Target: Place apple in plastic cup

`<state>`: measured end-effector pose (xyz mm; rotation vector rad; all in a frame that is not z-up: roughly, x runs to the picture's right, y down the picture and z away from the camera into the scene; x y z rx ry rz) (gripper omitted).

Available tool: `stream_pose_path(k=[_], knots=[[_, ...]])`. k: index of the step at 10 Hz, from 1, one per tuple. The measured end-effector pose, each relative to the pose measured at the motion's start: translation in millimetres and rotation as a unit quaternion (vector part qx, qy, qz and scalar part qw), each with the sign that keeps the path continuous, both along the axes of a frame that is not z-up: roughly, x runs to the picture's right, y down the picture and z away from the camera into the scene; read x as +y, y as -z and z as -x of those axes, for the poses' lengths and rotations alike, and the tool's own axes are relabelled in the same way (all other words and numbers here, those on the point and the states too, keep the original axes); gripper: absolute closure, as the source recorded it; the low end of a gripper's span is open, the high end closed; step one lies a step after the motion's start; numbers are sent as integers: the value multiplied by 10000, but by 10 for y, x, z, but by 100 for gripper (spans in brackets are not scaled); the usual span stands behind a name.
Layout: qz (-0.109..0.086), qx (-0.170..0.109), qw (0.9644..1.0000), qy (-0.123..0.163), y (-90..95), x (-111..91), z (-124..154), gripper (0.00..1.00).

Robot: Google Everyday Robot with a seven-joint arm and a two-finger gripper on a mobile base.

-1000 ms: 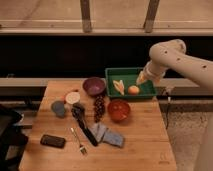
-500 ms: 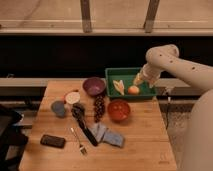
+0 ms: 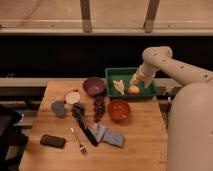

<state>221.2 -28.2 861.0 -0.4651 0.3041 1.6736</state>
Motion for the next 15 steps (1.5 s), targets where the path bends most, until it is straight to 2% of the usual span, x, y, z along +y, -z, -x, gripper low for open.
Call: stream_pose_path(k=[6, 12, 15], knots=[[-15, -2, 10000, -2, -42, 7, 20, 35], [-84, 9, 9999, 97, -307, 117, 130, 35], [10, 212, 9992, 325, -486, 206, 112, 35]])
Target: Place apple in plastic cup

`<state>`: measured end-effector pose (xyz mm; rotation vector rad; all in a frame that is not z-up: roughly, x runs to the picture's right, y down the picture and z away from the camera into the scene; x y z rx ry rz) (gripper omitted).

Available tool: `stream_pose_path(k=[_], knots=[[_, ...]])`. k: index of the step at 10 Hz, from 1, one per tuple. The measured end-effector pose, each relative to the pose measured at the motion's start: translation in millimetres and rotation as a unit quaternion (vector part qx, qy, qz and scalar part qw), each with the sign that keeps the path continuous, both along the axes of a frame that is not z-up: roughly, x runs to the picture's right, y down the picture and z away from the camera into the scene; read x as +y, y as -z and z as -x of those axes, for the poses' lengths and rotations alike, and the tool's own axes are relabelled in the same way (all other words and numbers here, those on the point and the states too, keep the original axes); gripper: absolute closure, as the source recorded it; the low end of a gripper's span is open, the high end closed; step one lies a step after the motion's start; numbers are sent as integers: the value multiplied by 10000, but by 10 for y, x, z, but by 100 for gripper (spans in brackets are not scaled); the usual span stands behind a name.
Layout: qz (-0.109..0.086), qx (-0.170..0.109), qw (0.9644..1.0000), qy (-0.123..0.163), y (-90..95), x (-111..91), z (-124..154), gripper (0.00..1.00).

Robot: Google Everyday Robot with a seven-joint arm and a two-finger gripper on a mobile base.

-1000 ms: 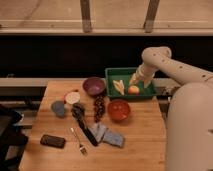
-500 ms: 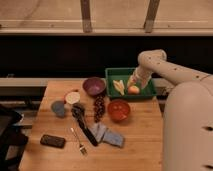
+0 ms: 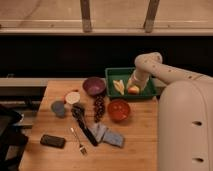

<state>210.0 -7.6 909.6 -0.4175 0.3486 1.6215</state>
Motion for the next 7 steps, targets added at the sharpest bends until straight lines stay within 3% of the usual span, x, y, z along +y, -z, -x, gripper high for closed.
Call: stream_pose_path(k=[4, 7], knots=[[77, 262, 9996, 94, -172, 3, -169, 35], [196, 169, 9996, -61, -325, 92, -165, 35]])
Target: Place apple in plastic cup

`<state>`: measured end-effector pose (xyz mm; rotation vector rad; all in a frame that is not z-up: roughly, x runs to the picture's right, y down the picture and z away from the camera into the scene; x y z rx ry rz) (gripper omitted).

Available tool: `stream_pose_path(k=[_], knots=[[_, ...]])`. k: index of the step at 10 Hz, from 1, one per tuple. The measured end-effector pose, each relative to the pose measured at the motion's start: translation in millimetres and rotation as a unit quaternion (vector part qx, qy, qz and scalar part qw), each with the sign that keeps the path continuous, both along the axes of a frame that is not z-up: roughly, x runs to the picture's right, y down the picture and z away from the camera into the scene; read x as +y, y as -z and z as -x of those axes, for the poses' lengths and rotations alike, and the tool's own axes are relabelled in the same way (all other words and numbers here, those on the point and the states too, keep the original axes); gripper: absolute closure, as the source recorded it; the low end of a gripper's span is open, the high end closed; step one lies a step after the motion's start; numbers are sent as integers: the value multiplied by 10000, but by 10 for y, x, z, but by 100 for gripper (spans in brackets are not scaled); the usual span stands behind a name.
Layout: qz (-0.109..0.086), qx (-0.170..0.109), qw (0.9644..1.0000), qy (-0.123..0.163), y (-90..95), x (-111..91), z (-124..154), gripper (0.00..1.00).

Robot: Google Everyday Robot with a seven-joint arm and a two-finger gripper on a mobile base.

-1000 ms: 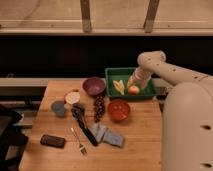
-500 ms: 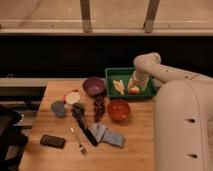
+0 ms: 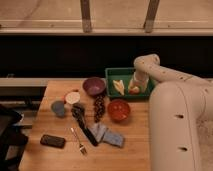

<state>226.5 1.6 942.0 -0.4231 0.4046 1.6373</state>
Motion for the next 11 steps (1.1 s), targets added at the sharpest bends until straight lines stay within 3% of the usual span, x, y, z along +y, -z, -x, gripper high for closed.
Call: stream_pose_path(k=[5, 6, 11], knots=[[90, -421, 9985, -349, -157, 67, 158, 36], [95, -492, 9979, -421, -183, 79, 184, 40], [193, -587, 9966, -553, -192, 122, 178, 89]])
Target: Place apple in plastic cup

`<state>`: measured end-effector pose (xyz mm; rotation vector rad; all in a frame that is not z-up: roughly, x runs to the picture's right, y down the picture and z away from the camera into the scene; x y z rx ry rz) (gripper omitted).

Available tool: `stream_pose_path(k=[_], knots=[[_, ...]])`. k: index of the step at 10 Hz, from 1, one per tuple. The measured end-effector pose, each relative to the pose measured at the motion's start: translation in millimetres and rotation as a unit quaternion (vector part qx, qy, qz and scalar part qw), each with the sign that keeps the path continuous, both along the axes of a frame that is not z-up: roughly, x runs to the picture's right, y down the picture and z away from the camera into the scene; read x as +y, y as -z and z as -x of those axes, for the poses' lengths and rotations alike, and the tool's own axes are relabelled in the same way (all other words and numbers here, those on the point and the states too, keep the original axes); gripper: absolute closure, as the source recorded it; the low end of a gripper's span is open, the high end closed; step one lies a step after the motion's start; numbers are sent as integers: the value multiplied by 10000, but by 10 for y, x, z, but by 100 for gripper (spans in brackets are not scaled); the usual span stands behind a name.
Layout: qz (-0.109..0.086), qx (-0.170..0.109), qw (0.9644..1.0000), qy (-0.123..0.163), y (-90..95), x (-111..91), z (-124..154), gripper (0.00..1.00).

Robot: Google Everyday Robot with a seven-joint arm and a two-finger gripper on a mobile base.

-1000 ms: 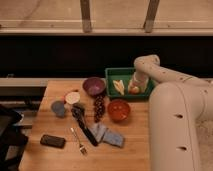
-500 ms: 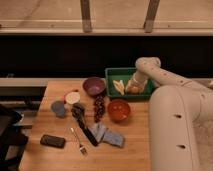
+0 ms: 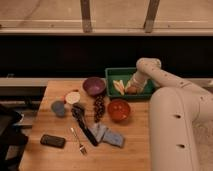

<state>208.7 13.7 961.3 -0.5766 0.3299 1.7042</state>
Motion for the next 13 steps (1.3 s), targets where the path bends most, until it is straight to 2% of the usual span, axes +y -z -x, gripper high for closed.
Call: stream_pose_path(k=[1, 3, 5, 8, 10, 11, 12, 13], knots=[[7, 14, 10000, -20, 22, 2, -35, 96], [-56, 6, 9999, -131, 86, -87, -74, 98], [-207, -44, 9995, -236, 259, -261, -116, 98], [-482, -347, 9981, -160, 643, -598, -67, 98], [-579, -683, 9959, 150, 906, -762, 197, 98], [-615, -906, 9933, 360, 1048, -801, 405, 98], [-666, -1089, 9902, 572, 1188, -825, 572, 98], [-712, -1350, 9850, 810, 1344, -828, 789, 98]])
